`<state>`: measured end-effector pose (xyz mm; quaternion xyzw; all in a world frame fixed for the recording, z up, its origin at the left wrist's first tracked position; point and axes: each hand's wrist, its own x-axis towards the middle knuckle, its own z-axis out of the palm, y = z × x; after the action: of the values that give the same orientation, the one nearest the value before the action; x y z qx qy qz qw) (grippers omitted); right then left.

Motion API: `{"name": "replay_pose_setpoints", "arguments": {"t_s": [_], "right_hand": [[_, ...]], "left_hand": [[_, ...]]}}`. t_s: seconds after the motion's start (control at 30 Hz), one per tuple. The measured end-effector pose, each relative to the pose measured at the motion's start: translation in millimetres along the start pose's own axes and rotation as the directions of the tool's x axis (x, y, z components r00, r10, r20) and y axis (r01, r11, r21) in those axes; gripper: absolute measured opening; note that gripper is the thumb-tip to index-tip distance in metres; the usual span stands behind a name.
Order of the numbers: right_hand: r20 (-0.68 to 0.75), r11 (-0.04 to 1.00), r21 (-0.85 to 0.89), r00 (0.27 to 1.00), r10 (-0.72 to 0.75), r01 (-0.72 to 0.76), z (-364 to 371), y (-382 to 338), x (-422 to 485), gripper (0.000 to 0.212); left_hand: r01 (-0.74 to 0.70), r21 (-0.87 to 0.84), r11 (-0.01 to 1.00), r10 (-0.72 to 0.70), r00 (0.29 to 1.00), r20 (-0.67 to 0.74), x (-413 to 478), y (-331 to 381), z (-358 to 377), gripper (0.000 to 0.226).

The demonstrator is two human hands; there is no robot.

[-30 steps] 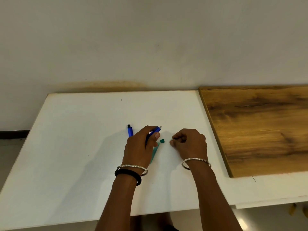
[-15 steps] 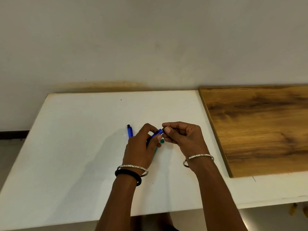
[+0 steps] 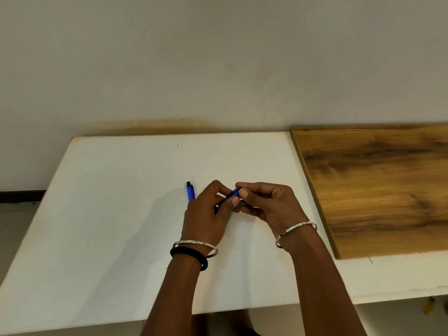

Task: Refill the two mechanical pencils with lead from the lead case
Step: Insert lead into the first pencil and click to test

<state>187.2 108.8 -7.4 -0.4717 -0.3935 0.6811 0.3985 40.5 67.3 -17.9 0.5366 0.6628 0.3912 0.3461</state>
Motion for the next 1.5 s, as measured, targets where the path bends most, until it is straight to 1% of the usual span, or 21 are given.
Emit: {"name": "replay_pose_setpoints", "arguments": {"t_s": [0.07, 0.1, 0.17, 0.23, 0.27, 0.33, 0.37, 0.43, 0.5, 0.53, 0.6, 0.67, 0.7, 0.77, 0.87, 1.0, 1.13, 1.23, 1.37, 1.5], "right_hand": [[0.0, 0.996, 0.082, 1.0, 0.027, -0.027, 2.7, 0.0, 0.2, 0.023], [-0.007, 0.995, 0.093, 0.999, 0.037, -0.036, 3.8, 0.2, 0.5, 0.024], [0.006, 0.999, 0.037, 0.999, 0.037, -0.037, 6.0, 0.7, 0.1, 0.022], [0.029, 1.0, -0.021, 1.0, 0.004, -0.003, 8.0, 1.8, -0.2, 0.019], [0.013, 0.999, -0.026, 1.0, -0.022, 0.023, 8.8, 1.9, 0.1, 0.018], [-0.085, 0.997, 0.009, 0.994, -0.074, 0.075, 7.5, 1.3, 2.1, 0.018], [-0.144, 0.994, 0.066, 0.986, -0.081, 0.091, 5.7, 0.7, 3.5, 0.019], [-0.21, 0.949, 0.292, 0.976, -0.061, 0.122, 0.9, -2.4, 4.8, 0.021], [-0.221, 0.837, 0.524, 0.974, -0.045, 0.158, -2.0, -5.3, 4.7, 0.024], [-0.227, 0.779, 0.604, 0.973, -0.036, 0.169, -2.7, -6.5, 4.4, 0.027], [-0.23, 0.693, 0.7, 0.973, -0.012, 0.173, -4.6, -7.3, 4.3, 0.037], [-0.192, 0.642, 0.751, 0.981, -0.015, 0.157, -9.2, -6.1, 3.2, 0.05], [-0.166, 0.619, 0.771, 0.986, -0.029, 0.148, -12.1, -5.6, 2.0, 0.052], [-0.135, 0.584, 0.798, 0.989, -0.066, 0.148, -17.2, -5.7, -1.3, 0.049], [-0.137, 0.538, 0.825, 0.985, -0.107, 0.173, -20.1, -7.9, -3.5, 0.041], [-0.191, 0.503, 0.839, 0.978, -0.083, 0.207, -20.3, -10.4, -4.0, 0.035], [-0.224, 0.487, 0.84, 0.971, -0.087, 0.238, -18.4, -12.1, -3.6, 0.025], [-0.232, 0.472, 0.844, 0.967, -0.104, 0.254, -17.7, -12.5, -4.0, 0.018], [-0.225, 0.454, 0.855, 0.969, -0.105, 0.248, -18.6, -12.5, -4.3, 0.022], [-0.213, 0.436, 0.868, 0.971, -0.108, 0.239, -18.6, -13.0, -3.4, 0.033]], "left_hand": [[0.017, -0.044, 0.999, -0.017, 1.0, -0.011, 1.0, 2.3, 0.6, 0.019], [0.026, -0.066, 0.997, -0.027, 1.0, -0.006, 0.9, 3.8, 0.7, 0.02], [0.051, -0.098, 0.994, -0.048, 0.998, 0.026, 0.4, 5.5, 1.1, 0.022], [0.088, -0.125, 0.988, -0.081, 0.995, 0.06, 0.6, 6.3, 0.9, 0.024], [0.114, -0.148, 0.982, -0.104, 0.992, 0.077, 0.7, 6.7, 0.4, 0.026], [0.188, -0.205, 0.961, -0.164, 0.978, 0.129, 1.1, 7.4, -1.0, 0.028], [0.229, -0.227, 0.946, -0.195, 0.967, 0.165, 1.5, 7.0, -2.2, 0.03], [0.28, -0.264, 0.923, -0.219, 0.946, 0.237, 3.0, 4.9, -4.5, 0.028], [0.289, -0.302, 0.909, -0.199, 0.934, 0.296, 3.4, 3.3, -6.5, 0.021], [0.292, -0.316, 0.903, -0.185, 0.926, 0.329, 2.6, 3.2, -7.2, 0.018], [0.311, -0.326, 0.893, -0.163, 0.897, 0.411, 0.3, 3.6, -7.6, 0.013], [0.354, -0.313, 0.881, -0.167, 0.853, 0.495, -2.0, 4.3, -7.6, 0.012], [0.379, -0.313, 0.871, -0.173, 0.833, 0.526, -2.5, 5.0, -7.9, 0.013], [0.426, -0.34, 0.838, -0.183, 0.807, 0.561, -3.0, 6.2, -9.4, 0.017], [0.486, -0.396, 0.779, -0.189, 0.784, 0.591, -4.3, 8.1, -12.4, 0.017], [0.53, -0.446, 0.721, -0.171, 0.76, 0.627, -5.6, 8.7, -15.1, 0.018], [0.54, -0.474, 0.695, -0.148, 0.753, 0.641, -6.1, 8.7, -19.5, 0.026], [0.537, -0.478, 0.695, -0.13, 0.747, 0.652, -6.3, 8.0, -22.0, 0.029], [0.52, -0.493, 0.698, -0.112, 0.759, 0.641, -7.2, 7.8, -24.2, 0.033], [0.516, -0.49, 0.702, -0.113, 0.761, 0.639, -7.1, 8.2, -24.4, 0.032]]}}
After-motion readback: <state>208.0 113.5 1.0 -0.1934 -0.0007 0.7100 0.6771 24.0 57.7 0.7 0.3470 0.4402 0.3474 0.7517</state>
